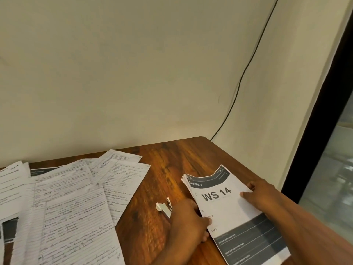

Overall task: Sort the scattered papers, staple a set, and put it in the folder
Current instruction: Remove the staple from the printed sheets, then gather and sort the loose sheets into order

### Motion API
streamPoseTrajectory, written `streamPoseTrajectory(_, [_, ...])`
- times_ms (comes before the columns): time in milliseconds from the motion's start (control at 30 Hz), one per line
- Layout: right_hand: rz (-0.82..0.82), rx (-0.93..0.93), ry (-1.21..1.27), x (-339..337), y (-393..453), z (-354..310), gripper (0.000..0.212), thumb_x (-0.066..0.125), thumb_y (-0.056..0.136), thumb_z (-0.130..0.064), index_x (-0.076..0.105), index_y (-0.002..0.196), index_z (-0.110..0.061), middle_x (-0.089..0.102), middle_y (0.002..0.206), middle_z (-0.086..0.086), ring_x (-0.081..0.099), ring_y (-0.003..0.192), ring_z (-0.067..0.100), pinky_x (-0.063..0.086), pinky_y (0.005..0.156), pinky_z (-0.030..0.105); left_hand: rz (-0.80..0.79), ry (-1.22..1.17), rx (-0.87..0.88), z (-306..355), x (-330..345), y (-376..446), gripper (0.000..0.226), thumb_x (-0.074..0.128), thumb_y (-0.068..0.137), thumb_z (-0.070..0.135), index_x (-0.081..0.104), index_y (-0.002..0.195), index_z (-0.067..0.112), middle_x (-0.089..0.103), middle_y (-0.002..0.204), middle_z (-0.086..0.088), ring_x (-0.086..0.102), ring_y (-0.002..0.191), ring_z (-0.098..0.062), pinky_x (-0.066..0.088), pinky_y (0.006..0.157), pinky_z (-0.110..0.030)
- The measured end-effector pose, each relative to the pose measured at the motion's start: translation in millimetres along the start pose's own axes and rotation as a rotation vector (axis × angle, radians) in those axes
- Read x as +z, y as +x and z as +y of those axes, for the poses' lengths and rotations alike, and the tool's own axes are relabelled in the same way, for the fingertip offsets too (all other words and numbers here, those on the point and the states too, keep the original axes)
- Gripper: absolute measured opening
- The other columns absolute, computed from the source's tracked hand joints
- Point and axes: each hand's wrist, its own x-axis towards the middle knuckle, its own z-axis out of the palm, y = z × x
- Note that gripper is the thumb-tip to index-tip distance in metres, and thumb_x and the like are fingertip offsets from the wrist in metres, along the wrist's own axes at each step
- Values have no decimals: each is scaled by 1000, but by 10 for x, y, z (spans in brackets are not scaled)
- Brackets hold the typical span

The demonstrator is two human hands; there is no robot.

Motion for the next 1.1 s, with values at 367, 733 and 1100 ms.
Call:
streamPoseTrajectory(367, [-22, -4, -61, 144, 45, 21, 40, 85, 82, -45, 56, 106, -35, 72, 122, -2, 59, 83, 12, 47, 65, 22, 126, 188, 102, -39, -54, -30, 50, 87, 82, 27, 59, 123, 25, 69, 128, 6, 74, 103, -24, 61, 77, -24])
streamPoseTrajectory(733, [49, -52, -285, 337, -143, -165, 58, 60, 92, -55, 53, 139, -22, 60, 142, 6, 58, 126, 27, 49, 108, 41, 202, 253, 202, -46, -239, -148, 50, 79, 88, 40, 66, 133, 21, 65, 139, 9, 66, 119, -15, 58, 88, -19])
streamPoseTrajectory(1100, [-74, -438, -122, 766, -1171, -1668, 75, 65, 91, -62, 37, 154, -32, 20, 173, 3, 32, 155, 32, 31, 122, 56, 563, 490, 226, -416, -1456, -334, 59, 68, 90, 59, 55, 143, 34, 64, 138, 12, 64, 125, -15, 50, 105, -29])
